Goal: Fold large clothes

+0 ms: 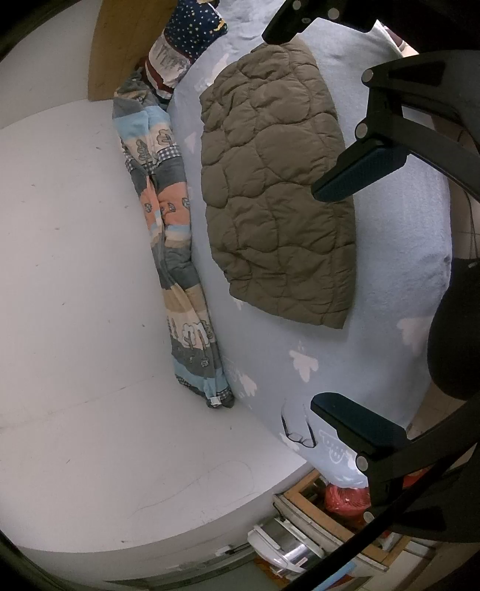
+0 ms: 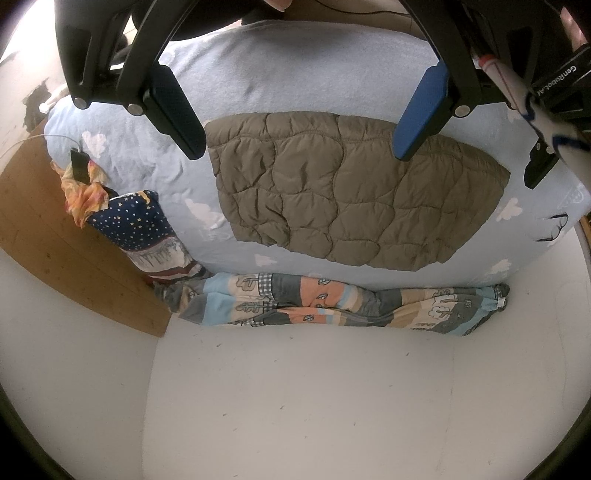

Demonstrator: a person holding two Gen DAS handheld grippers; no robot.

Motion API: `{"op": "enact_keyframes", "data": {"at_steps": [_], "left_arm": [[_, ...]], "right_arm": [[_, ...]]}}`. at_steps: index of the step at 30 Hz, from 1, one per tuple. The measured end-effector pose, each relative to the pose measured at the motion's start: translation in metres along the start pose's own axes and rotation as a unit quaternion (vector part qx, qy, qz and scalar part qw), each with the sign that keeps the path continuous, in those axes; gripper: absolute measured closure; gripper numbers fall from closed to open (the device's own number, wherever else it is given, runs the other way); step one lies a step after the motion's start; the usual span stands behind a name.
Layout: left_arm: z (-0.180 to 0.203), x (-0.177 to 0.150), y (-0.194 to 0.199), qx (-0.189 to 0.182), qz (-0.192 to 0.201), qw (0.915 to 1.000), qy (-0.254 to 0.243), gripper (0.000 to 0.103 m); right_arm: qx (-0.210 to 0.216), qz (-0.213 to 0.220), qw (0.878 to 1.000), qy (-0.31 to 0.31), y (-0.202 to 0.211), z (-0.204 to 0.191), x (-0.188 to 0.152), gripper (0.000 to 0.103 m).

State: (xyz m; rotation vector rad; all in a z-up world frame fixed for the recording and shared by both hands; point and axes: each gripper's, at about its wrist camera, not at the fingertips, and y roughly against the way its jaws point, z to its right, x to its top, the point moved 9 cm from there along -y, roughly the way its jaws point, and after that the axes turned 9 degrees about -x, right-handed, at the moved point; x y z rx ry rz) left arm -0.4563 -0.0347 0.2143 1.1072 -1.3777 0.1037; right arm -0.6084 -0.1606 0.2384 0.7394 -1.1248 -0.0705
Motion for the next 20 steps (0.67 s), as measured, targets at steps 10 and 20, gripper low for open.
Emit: {"op": "enact_keyframes", "data": {"at_steps": [10,20], "left_arm": [[-0.009,-0.005,-0.001,0.000,-0.001,1.0000,-0.002,0.000],[-0.008,-0.013,-0.007,-0.047,-0.025,0.9986,0.005,0.000]], "right_arm": [[0.002,-0.001,1.000,0.004,-0.001,0.004,-0.004,0.001],[0.008,0.003,1.000,0.003,-0.001,0.002,-0.003,0.001]]}}
